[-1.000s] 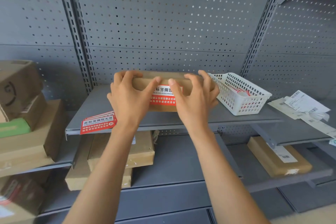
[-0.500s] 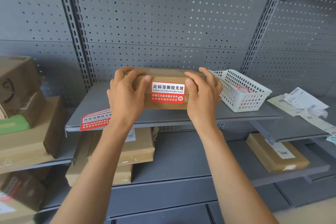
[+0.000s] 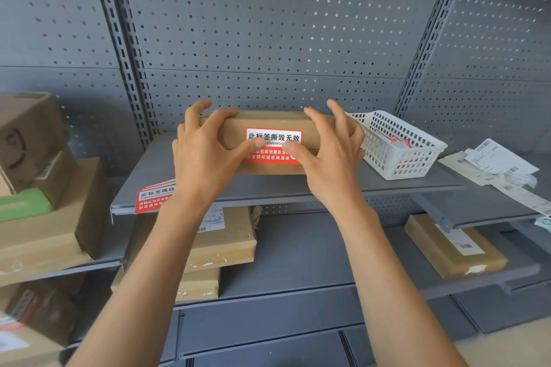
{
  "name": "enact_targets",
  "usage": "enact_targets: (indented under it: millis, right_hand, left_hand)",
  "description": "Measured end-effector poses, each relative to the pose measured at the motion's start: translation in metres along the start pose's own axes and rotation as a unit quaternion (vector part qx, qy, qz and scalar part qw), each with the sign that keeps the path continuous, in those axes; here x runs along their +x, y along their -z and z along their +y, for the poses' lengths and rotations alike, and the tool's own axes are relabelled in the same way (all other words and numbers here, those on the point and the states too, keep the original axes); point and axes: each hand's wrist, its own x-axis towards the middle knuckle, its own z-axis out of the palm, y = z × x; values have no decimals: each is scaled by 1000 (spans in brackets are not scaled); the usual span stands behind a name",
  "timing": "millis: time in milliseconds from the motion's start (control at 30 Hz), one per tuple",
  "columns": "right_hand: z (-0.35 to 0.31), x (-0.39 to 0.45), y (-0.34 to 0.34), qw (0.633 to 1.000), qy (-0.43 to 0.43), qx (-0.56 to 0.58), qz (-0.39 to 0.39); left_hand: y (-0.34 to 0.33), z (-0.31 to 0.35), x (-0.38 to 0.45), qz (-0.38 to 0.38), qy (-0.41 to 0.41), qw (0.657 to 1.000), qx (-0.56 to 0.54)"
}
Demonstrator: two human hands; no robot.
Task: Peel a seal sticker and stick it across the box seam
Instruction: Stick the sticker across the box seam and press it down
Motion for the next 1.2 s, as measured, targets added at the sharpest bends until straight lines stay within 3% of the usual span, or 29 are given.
enact_targets:
  millis: [400,633,1067,1200]
  right_hand:
    - [5,-1,12,999,31,35,-22]
    - [-7,-5,7,999,22,-34,-32]
    - [0,9,21,994,57,-16,-90]
    - [1,5,26,988,52,-2,-144]
  left_hand:
    - [14,-12,4,-41,-32,999,3]
    - [17,-3,-1,-30,-26,998,44]
    - [33,-14,4,-86,-40,995,2]
    - [38,-18,5,-103,-44,994,15]
